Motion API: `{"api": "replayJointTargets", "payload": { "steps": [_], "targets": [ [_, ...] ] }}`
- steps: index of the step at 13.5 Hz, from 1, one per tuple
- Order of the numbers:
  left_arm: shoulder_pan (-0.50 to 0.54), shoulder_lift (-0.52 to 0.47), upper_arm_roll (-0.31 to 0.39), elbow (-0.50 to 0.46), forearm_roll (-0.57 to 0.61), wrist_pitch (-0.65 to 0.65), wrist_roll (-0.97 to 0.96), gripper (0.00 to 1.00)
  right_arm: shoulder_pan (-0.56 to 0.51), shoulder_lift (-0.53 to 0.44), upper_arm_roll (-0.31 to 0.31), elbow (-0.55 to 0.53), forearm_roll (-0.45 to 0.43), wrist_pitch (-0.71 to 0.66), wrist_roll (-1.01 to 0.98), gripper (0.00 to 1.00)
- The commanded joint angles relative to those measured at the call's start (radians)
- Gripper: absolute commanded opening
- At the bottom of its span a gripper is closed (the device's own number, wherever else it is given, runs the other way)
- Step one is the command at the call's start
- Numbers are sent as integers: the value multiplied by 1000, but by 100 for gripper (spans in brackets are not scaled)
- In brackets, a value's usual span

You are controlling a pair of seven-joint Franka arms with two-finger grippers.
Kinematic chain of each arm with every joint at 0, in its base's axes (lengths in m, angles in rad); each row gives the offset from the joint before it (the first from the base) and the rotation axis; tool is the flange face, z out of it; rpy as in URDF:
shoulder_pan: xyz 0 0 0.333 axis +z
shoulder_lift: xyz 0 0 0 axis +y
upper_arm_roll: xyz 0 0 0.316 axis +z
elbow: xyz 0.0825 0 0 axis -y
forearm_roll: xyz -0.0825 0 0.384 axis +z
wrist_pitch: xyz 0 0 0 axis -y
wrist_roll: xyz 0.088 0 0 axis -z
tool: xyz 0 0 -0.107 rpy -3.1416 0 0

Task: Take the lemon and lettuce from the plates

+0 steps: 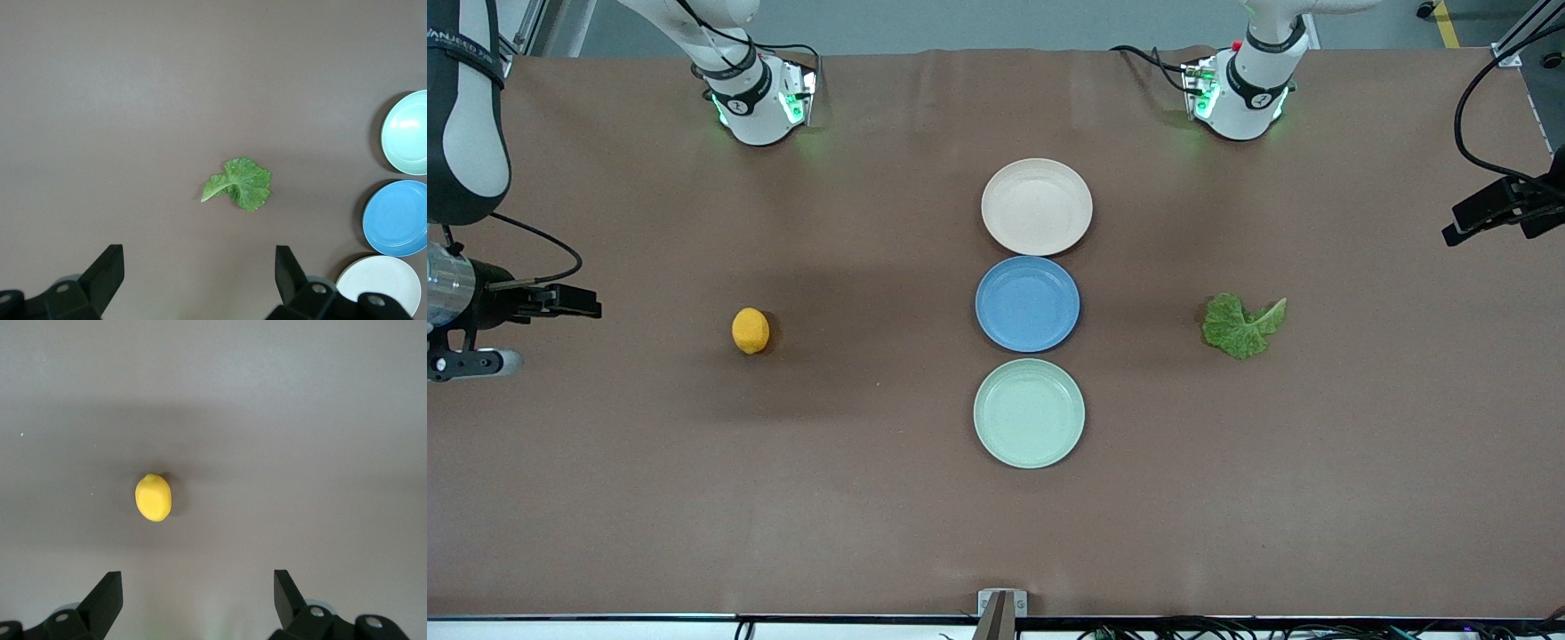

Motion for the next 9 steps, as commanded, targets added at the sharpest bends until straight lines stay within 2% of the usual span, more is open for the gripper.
{"api": "replayJointTargets", "payload": {
  "steps": [1,4,5,7,8,9],
  "targets": [
    [-5,8,7,27,-3,-20,12,100,-11,-62,14,-44,22,-7,-6,100],
    [-7,8,7,27,-3,-20,18,100,7,-123,-12,-105,44,33,-6,100],
    [-7,8,6,27,-3,-20,18,100,53,-140,-65,-122,52,33,-6,100],
    [-5,8,6,27,-4,-20,19,100,215,-194,-255,-178,90,58,-6,100],
    [-5,8,6,27,-4,-20,19,100,251,-226,-303,-212,101,77,-8,100],
    [-5,8,6,25,-4,-18,19,100,251,-252,-305,-241,103,82,-9,100]
  ]
}}
